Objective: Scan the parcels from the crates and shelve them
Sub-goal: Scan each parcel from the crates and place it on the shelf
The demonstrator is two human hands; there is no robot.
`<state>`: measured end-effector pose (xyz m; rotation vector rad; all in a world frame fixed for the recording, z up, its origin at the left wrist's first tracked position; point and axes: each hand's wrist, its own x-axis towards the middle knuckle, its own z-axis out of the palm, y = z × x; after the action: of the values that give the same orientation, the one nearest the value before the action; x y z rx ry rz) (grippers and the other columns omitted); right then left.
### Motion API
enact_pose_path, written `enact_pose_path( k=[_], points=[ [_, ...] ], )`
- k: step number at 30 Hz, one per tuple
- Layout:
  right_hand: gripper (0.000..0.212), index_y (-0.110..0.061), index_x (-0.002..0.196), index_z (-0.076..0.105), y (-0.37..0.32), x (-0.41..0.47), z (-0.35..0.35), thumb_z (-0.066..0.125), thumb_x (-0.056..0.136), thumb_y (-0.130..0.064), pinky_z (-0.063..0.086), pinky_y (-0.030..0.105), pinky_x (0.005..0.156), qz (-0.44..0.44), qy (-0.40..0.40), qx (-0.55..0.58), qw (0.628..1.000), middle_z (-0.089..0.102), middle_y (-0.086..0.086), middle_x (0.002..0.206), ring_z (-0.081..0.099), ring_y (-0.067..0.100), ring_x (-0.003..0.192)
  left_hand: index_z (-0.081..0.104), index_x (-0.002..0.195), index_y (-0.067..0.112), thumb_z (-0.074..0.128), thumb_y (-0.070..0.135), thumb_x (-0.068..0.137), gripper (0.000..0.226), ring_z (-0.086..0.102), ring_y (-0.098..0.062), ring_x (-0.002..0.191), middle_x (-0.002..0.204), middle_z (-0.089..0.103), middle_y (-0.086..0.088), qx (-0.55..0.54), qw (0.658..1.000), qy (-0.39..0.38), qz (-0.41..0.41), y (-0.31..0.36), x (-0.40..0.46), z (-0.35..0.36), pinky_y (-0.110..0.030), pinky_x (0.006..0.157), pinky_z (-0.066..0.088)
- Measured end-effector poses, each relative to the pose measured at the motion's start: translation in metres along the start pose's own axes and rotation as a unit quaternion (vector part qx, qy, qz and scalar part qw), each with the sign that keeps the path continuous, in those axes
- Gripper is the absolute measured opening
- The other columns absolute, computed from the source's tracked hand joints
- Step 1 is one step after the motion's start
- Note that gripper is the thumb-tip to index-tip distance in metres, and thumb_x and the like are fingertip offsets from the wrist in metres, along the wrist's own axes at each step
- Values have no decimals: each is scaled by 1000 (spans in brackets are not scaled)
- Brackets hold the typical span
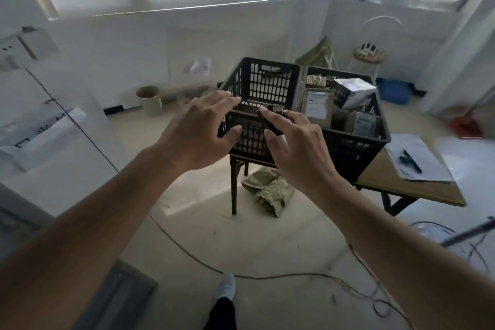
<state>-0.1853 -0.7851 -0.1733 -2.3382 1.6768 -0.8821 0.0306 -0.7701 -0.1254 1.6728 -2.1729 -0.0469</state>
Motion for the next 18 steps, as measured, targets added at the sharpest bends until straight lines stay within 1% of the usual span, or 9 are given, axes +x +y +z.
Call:
enact_pose_path(
  k=[3,6,8,11,13,15,18],
  points=[
    [48,-37,158,49,29,29,10,52,110,-40,47,52,107,6,-9,-25,1000,57,18,148,60,37,122,46,156,17,60,43,102,62,46,-25,144,160,46,-1,-16,999,-19,29,-10,47,28,-48,116,40],
    [48,-31,157,52,53,64,22,56,109,-35,42,50,112,12,-23,-37,999,57,19,149,58,35,131,45,157,18,60,43,101,63,47,-25,143,161,45,-1,-33,997,-38,51,-27,98,54,-44,113,41],
    [48,-29,156,54,66,89,30,57,109,-33,40,49,112,24,-31,-43,998,57,19,149,57,34,133,44,157,17,61,42,101,64,48,-24,142,160,46,-1,-50,995,-53,62,-41,132,71,-44,114,41],
    [47,-28,156,55,87,124,44,57,109,-33,41,51,113,43,-38,-48,997,58,19,148,57,33,132,44,157,17,62,42,100,64,49,-23,141,159,47,0,-62,991,-84,86,-59,178,97,-44,116,44],
    [47,-28,155,56,102,144,53,57,109,-33,42,51,112,58,-41,-49,996,60,18,147,58,32,132,45,156,17,61,42,100,64,51,-22,139,158,48,0,-66,988,-99,95,-69,206,113,-37,112,44],
    [47,-29,155,56,118,160,61,58,108,-34,44,52,113,74,-43,-48,995,60,17,146,58,32,133,45,157,18,61,42,101,63,51,-21,138,158,47,1,-72,986,-114,96,-76,230,128,-33,108,42],
    [48,-28,155,56,139,183,72,59,107,-33,44,53,113,94,-44,-44,994,60,17,145,56,30,135,44,158,19,60,45,102,64,51,-19,138,159,46,2,-90,981,-146,93,-84,262,154,-35,111,46]
  ],
)
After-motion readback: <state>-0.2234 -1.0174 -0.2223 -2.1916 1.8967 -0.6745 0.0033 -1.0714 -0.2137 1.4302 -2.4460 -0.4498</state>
